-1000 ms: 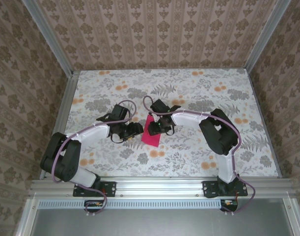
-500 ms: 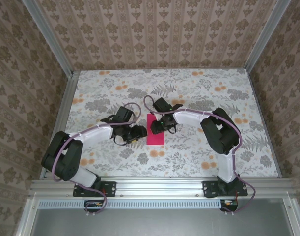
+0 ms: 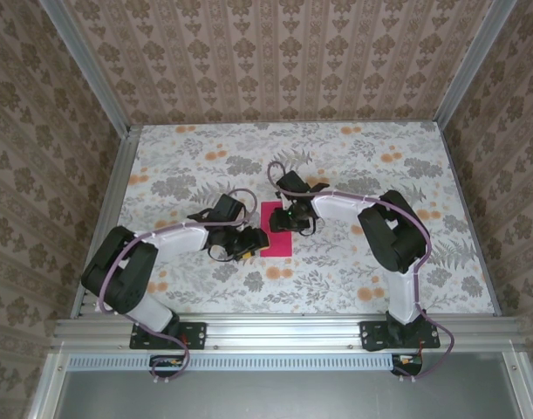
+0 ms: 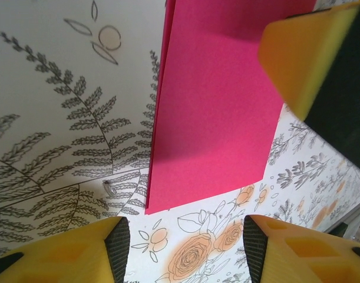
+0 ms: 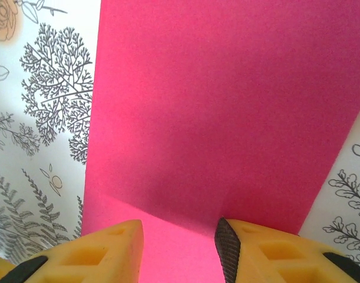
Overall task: Fold a paper plane with a square sheet of paper (pick it up from the middle)
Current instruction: Rotate the square sheet of paper at the center of the table, then fold the triangle a second time at the center of the table.
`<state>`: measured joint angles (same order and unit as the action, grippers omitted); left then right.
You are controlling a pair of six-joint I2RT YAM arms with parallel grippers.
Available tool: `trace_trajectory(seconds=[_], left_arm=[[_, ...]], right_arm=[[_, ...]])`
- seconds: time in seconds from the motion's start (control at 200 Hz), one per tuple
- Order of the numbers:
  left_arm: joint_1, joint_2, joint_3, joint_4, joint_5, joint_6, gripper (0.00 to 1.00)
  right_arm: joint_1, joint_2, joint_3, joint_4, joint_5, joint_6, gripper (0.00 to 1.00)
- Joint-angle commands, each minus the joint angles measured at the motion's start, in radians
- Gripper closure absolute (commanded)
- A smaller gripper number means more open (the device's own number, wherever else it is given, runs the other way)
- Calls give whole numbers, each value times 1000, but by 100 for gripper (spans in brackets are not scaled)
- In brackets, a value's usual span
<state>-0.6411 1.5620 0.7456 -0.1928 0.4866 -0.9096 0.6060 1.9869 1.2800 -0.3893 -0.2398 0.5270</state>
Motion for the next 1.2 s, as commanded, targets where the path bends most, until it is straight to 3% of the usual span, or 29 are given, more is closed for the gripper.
trace_trajectory(seconds=[0.0, 0.75, 1.195], left_arm=[[-9, 26, 18, 7, 30, -27, 43], [-14, 40, 64, 25, -13, -17, 49], [-12, 73, 75, -10, 13, -61, 42]], right_arm=[[-20, 56, -49, -43, -23, 81, 58], [-31, 60, -88, -13, -35, 91, 58], [-31, 58, -92, -11, -24, 91, 59]])
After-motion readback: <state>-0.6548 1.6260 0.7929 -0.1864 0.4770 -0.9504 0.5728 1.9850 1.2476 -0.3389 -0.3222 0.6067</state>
